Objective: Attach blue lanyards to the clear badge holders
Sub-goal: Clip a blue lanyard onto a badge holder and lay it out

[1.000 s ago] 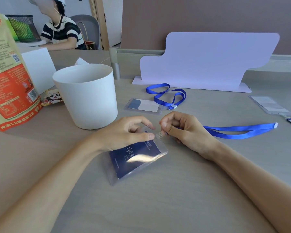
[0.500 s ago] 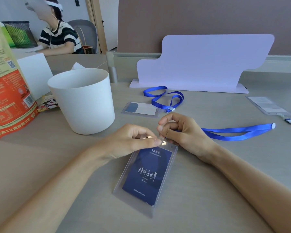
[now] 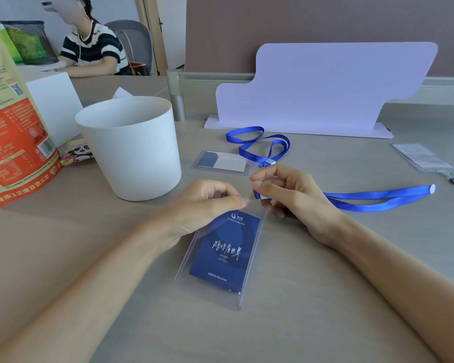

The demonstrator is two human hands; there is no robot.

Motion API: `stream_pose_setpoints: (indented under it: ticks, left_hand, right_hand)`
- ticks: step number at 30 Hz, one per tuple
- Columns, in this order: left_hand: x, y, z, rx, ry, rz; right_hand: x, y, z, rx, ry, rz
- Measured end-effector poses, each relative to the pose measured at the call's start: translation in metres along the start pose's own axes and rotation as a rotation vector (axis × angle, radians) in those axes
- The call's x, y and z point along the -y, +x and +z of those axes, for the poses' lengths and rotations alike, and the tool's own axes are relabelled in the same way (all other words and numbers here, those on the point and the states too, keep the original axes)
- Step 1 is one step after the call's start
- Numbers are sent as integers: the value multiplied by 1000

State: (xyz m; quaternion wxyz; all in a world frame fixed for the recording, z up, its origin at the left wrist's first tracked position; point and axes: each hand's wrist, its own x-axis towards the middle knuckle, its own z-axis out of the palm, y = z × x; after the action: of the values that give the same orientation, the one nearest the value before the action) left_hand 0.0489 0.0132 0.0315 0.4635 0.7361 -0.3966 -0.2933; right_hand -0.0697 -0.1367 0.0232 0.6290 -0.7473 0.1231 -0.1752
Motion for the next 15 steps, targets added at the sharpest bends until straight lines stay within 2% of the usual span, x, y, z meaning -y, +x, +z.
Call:
stream_pose_setpoints:
  ticks: [5,15]
  left_hand:
    - [1,2,1,8,22,-2]
    - [1,1,-2,27,45,24]
  right_hand:
    - [2,-4,2,15,-118,10]
    - [3,-5,2,-17,-84,19]
